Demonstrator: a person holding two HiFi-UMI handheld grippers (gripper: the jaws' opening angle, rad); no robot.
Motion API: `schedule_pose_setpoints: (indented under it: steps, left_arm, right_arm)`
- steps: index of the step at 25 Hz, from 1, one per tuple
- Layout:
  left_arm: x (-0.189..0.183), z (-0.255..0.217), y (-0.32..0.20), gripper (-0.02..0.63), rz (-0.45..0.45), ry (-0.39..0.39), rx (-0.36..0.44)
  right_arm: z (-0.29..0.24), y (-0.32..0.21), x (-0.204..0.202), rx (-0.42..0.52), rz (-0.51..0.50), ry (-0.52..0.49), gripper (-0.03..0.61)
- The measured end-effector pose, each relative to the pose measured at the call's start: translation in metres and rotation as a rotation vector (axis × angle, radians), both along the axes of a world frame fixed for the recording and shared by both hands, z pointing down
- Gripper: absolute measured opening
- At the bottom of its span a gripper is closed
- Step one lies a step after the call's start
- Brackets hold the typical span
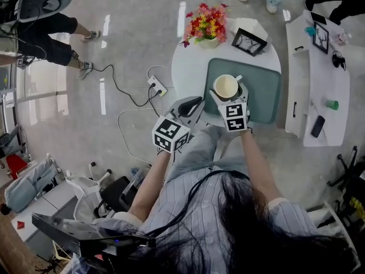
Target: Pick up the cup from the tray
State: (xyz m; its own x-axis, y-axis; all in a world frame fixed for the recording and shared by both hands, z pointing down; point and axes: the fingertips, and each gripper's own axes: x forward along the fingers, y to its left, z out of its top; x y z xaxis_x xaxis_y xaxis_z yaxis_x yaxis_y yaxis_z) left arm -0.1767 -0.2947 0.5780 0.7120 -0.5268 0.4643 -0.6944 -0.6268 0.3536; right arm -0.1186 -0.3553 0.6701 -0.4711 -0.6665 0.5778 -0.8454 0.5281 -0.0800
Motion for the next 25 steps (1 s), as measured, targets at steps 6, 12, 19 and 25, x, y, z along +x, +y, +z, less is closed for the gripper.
schedule_pose_setpoints:
  steps: [6, 12, 19, 25]
  left_arm:
    - [0.012, 0.0, 0.011, 0.017, 0.022, 0.018, 0.005]
    - [0.024, -0.002, 0.014, 0.017, 0.04, 0.039, 0.018]
    - [0.032, -0.006, 0.021, 0.017, 0.02, 0.054, 0.027]
    - [0.04, -0.01, 0.03, 0.017, -0.016, 0.055, 0.031]
  right_arm:
    - [-0.038, -0.003, 0.016, 0.052, 0.025, -0.04, 0.413]
    - [-0.071, 0.006, 0.037, 0.079, 0.044, -0.056, 0.413]
    - [-0.088, 0.031, 0.061, 0.057, 0.071, -0.038, 0.413]
    - [-0.099, 0.048, 0.083, 0.06, 0.07, -0.038, 0.413]
